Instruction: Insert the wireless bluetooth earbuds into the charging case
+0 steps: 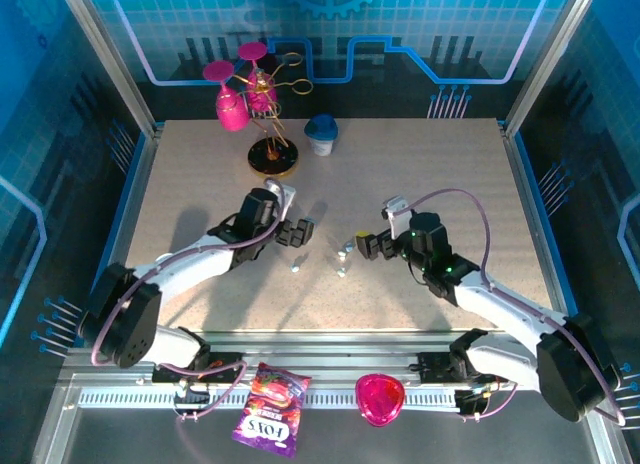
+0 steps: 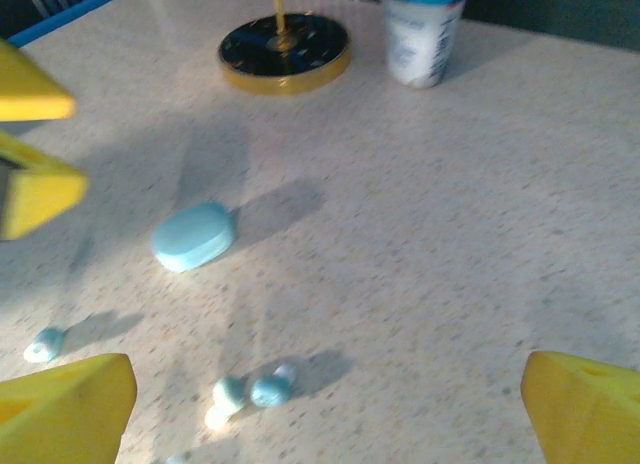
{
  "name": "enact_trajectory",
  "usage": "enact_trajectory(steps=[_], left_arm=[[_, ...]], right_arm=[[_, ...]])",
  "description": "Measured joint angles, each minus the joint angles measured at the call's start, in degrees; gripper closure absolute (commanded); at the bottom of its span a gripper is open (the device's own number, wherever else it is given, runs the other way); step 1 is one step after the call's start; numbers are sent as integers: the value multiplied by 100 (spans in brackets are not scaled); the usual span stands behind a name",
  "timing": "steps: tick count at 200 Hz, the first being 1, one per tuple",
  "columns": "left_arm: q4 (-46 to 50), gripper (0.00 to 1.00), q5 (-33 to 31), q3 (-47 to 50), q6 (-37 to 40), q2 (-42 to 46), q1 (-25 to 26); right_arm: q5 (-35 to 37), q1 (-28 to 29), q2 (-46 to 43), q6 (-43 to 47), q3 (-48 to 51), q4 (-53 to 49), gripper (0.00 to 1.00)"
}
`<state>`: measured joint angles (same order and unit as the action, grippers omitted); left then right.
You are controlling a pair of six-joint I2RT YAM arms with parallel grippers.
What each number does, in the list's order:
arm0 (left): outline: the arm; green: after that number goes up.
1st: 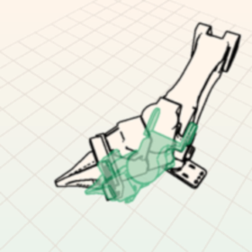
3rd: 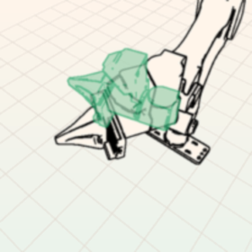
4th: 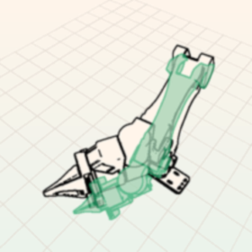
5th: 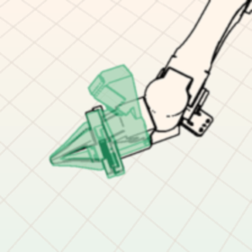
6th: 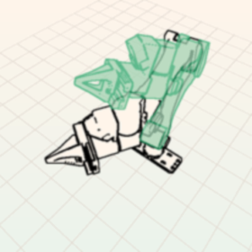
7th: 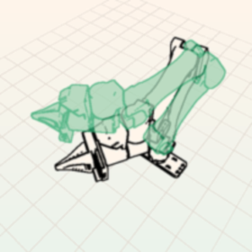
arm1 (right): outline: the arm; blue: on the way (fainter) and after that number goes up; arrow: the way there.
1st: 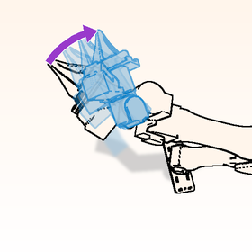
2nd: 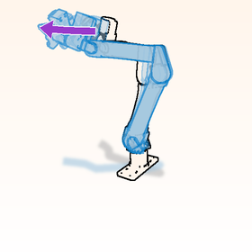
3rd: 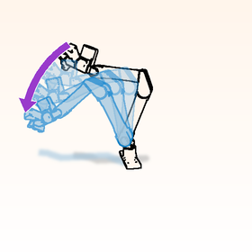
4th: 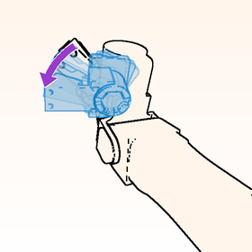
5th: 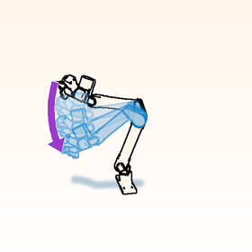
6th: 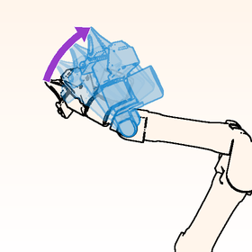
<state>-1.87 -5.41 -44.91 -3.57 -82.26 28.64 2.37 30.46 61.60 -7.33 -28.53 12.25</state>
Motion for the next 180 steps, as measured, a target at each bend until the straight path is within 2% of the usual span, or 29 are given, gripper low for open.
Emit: enact_trajectory(steps=[13, 41, 93, 180], left_arm=[[68, 4, -52, -175, -127, -317, 114], [219, 14, -90, -699, -350, -1056, 195], [608, 26, -160, -1272, -452, -1779, 197], [1241, 31, -275, -1550, -402, -2214, 197]], right_arm=[[-101, 92, -122, -57, 31, -162, 0], [-319, 221, -363, -221, 173, -372, 0], [-411, 293, -619, -494, 435, -647, 0], [-284, 293, -793, -538, 450, -798, 0]])
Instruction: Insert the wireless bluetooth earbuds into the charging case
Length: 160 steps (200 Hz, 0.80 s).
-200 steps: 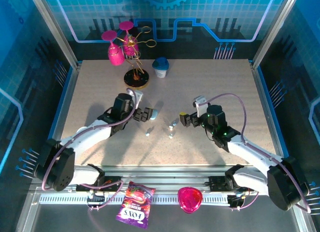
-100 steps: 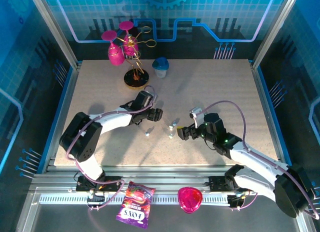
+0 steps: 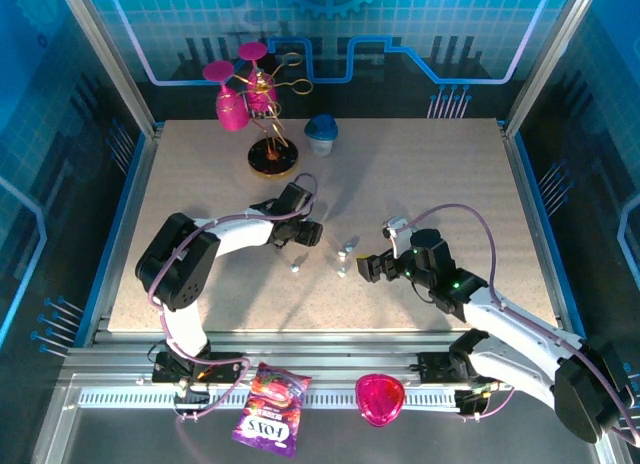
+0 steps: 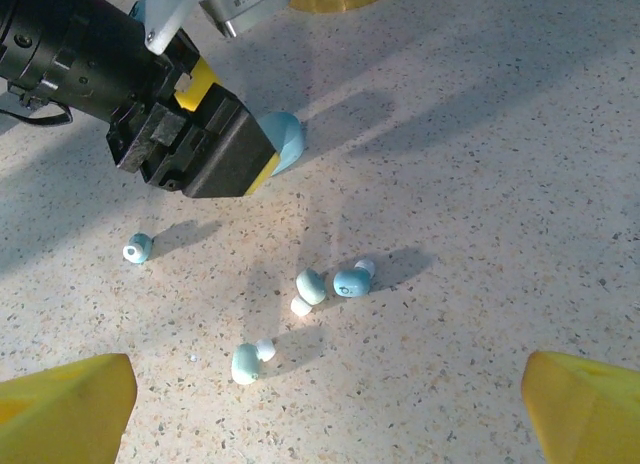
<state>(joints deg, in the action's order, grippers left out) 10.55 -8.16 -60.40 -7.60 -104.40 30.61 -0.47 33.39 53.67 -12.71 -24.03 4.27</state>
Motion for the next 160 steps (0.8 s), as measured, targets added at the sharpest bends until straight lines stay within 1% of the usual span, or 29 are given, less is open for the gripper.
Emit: enact_trajectory(steps=[22, 60, 68, 94, 114, 126, 160], left_arm=[[52, 34, -17, 0, -2, -44, 0], [85, 45, -20, -11, -2, -138, 0], [83, 46, -20, -24, -7, -168, 2], [79, 60, -76, -31, -13, -197, 22], [59, 65, -109, -33, -4, -197, 57], [44, 67, -109, -33, 4, -197, 83], [-83, 68, -55, 66, 42, -2, 127]], right_arm=[[0, 0, 17, -28, 0, 7, 0], [0, 0, 90, -63, 0, 9, 0], [0, 0, 94, -66, 0, 7, 0], [15, 0, 98, -103, 0, 4, 0], [151, 0, 98, -219, -4, -79, 0], [293, 0, 105, -319, -35, -243, 0], [520, -7, 192, -610, -439, -857, 0]])
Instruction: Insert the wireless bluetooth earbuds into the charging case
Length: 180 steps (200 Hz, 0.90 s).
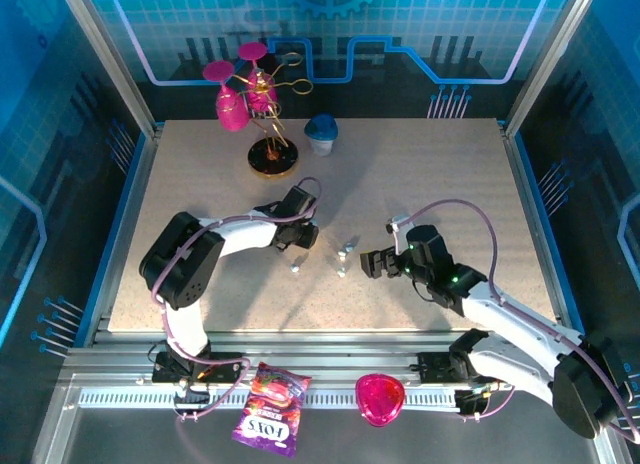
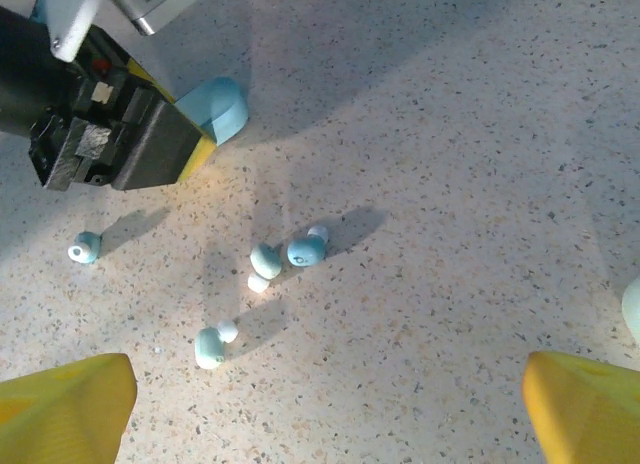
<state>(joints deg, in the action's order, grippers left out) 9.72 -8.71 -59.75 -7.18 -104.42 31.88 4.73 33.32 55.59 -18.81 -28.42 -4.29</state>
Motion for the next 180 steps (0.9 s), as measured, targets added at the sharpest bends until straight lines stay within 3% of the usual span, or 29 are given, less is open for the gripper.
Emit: enact_trajectory(steps=[32, 56, 71, 112, 156, 180], left_arm=[[-468, 69, 605, 417, 474, 831, 2], [-931, 67, 1349, 680, 1003, 1473, 2], [-1213, 72, 1843, 859, 1318, 1829, 9], [-1582, 70, 2793, 1091, 1996, 2374, 125], [-1598, 70, 3176, 1054, 2673, 2509, 527], [-1561, 70, 3198, 933, 2885, 2509, 675]], right_arm=[[-302, -120, 35, -275, -592, -518, 0], [-1412, -570, 35, -461, -925, -629, 0], [-2083, -911, -9, -820, -933, -452, 0], [-3722, -1838, -57, -2391, -743, 474, 13], [-4717, -1862, 385, -3445, -804, 785, 28], [-4929, -1742, 570, -3792, -857, 949, 42]])
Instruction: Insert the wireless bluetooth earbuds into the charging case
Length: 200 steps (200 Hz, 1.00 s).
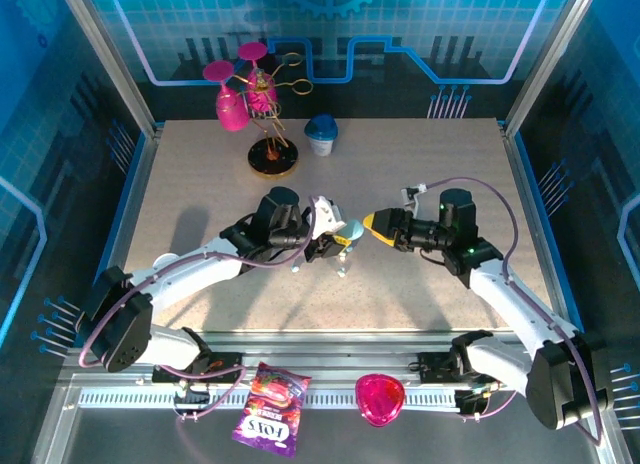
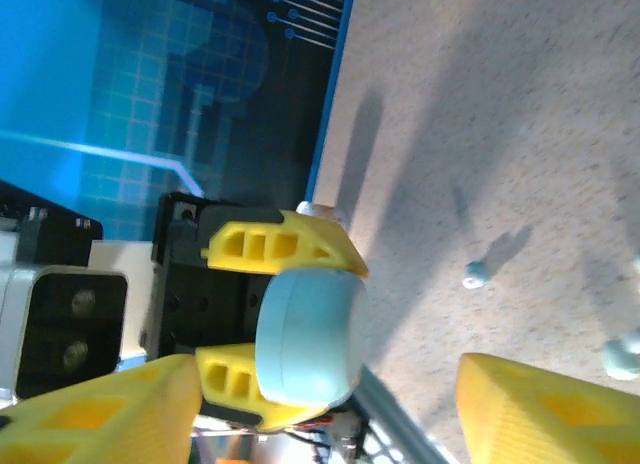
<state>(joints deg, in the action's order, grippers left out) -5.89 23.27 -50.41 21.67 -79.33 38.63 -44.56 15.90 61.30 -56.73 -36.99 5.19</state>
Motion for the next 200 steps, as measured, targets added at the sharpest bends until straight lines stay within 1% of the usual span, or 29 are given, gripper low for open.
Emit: enact_trajectory(steps=[26, 52, 76, 81, 89, 98, 113, 135, 159, 168, 200], left_arm=[[22, 70, -4, -122, 151, 0, 92], [122, 70, -37, -125, 256, 0, 133], [234, 70, -136, -125, 278, 0, 168], [260, 69, -155, -125, 278, 0, 170], [282, 66, -184, -125, 273, 0, 173], [286, 59, -208, -125, 273, 0, 173], [225, 40, -243, -109, 275, 0, 186], [-356, 21, -251, 125, 129, 63, 243], [-1377, 4, -190, 787, -286, 245, 205], [-1808, 1, -129, 1040, -481, 273, 175], [-3652, 1, 31, 1733, -1364, 264, 122]], right_arm=[[-133, 151, 155, -286, -20, 144, 55], [-212, 236, 251, -474, -24, 258, 63], [-243, 256, 350, -601, -24, 302, 79], [-243, 258, 367, -608, -24, 319, 80], [-243, 258, 400, -645, -24, 323, 83], [-247, 258, 428, -647, -22, 356, 85], [-251, 258, 439, -748, -15, 431, 86], [-245, 251, 439, -944, 20, 568, 88], [-289, 197, 439, -1300, 125, 988, 92], [-330, 153, 444, -1596, 203, 1303, 91], [-415, 116, 518, -2658, 476, 2728, 92]])
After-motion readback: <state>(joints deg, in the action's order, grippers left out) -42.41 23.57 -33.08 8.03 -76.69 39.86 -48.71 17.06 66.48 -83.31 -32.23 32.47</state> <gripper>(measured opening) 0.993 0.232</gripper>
